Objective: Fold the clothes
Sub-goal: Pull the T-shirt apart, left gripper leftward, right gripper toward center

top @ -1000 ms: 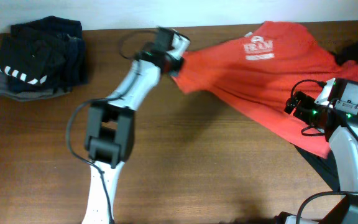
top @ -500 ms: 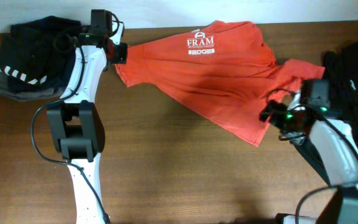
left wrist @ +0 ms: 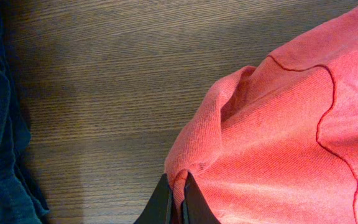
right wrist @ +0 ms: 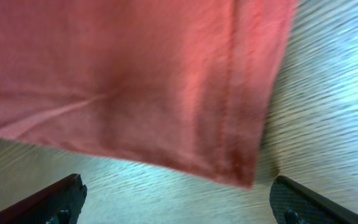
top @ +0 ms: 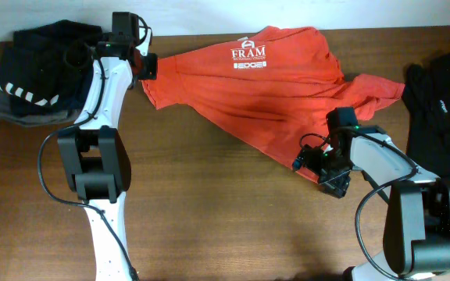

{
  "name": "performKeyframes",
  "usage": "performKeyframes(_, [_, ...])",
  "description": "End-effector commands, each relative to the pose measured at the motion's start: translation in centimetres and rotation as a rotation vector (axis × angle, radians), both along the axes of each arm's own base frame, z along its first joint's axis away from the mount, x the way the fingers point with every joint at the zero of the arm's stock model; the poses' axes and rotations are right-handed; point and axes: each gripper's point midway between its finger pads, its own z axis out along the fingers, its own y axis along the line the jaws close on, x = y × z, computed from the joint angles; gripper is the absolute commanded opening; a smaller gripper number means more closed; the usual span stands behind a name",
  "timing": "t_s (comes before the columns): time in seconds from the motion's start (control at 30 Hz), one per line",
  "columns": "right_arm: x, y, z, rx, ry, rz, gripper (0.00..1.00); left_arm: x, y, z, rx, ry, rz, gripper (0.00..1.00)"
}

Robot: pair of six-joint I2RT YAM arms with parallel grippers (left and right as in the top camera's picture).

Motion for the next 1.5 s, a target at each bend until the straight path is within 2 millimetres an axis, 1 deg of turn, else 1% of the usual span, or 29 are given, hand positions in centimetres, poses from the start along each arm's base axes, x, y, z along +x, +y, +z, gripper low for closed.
performKeyframes(0.0, [0.2, -1.9, -0.3, -0.118, -0.002, -0.021, 0.99, 0.4, 1.1, 0.7, 0.013, -0.020, 0.033, 0.01])
performKeyframes(0.03, [0.3, -2.2, -0.4, -0.136, -0.007, -0.018, 0.99, 0.4, 1.1, 0.7, 0.013, -0.020, 0.033, 0.01])
performKeyframes(0.17, [0.9, -2.2, -0.4, -0.138, -0.039, 0.021, 1.00, 0.4, 1.1, 0.7, 0.013, -0.020, 0.033, 0.01])
performKeyframes(0.2, [1.0, -2.2, -0.4, -0.138, -0.042, 0.022, 0.92, 0.4, 1.1, 0.7, 0.013, -0.020, 0.033, 0.01])
performKeyframes(0.3, [1.0, -2.2, -0.5, -0.138, -0.043, 0.021, 0.79, 0.4, 1.1, 0.7, 0.013, -0.018, 0.033, 0.01])
performKeyframes(0.43, [0.6, -2.2, -1.1, -0.136, -0.040, 0.021, 0.77, 0.2, 1.1, 0.6, 0.013, -0.010, 0.033, 0.01])
performKeyframes(0.5, [0.5, -2.2, -1.2, -0.138, -0.038, 0.021, 0.72, 0.1, 1.2, 0.5, 0.014, -0.003, 0.033, 0.01])
performKeyframes(0.57, [0.6, -2.2, -1.2, -0.138, -0.041, 0.021, 0.65, -0.1, 1.2, 0.4, 0.014, 0.003, 0.033, 0.01])
performKeyframes(0.73, [0.7, -2.2, -1.3, -0.138, -0.041, 0.021, 0.40, -0.2, 1.2, 0.3, 0.015, 0.009, 0.033, 0.01])
performKeyframes(0.87, [0.6, -2.2, -1.5, -0.138, -0.038, 0.021, 0.15, -0.3, 1.2, 0.3, 0.015, 0.012, 0.033, 0.01])
performKeyframes(0.93, [0.7, -2.4, -1.5, -0.151, -0.037, 0.020, 0.04, -0.5, 1.2, 0.2, 0.014, 0.023, 0.040, 0.01])
performKeyframes(1.03, [0.5, -3.0, -1.6, -0.186, -0.029, 0.020, 0.04, -1.4, 2.3, -0.1, 0.041, 0.057, 0.118, 0.01])
performKeyframes(1.13, [-0.2, -3.5, -1.5, -0.214, 0.000, 0.017, 0.04, -2.8, 4.2, -0.5, 0.112, 0.105, 0.210, 0.01])
performKeyframes(1.2, [-0.9, -4.4, -1.1, -0.260, 0.028, -0.002, 0.04, -4.0, 5.4, -0.5, 0.145, 0.139, 0.283, 0.01])
performKeyframes(1.27, [-1.3, -5.6, 0.0, -0.315, 0.048, -0.034, 0.04, -5.7, 6.5, -0.6, 0.165, 0.185, 0.378, 0.01])
performKeyframes(1.3, [-1.5, -6.1, 0.5, -0.331, 0.052, -0.044, 0.04, -6.4, 6.8, -0.6, 0.169, 0.203, 0.412, 0.01])
performKeyframes(1.33, [-1.7, -6.9, 1.3, -0.359, 0.060, -0.073, 0.04, -7.4, 7.4, -0.6, 0.174, 0.231, 0.467, 0.01])
performKeyframes(1.37, [-1.7, -7.4, 1.8, -0.371, 0.060, -0.082, 0.04, -8.2, 7.6, -0.6, 0.178, 0.252, 0.502, 0.01])
performKeyframes(1.43, [-2.2, -9.0, 3.4, -0.402, 0.072, -0.123, 0.04, -10.5, 9.0, 0.1, 0.237, 0.293, 0.603, 0.01])
performKeyframes(1.47, [-2.6, -9.6, 3.8, -0.417, 0.084, -0.134, 0.04, -11.0, 9.4, 0.5, 0.255, 0.297, 0.632, 0.01])
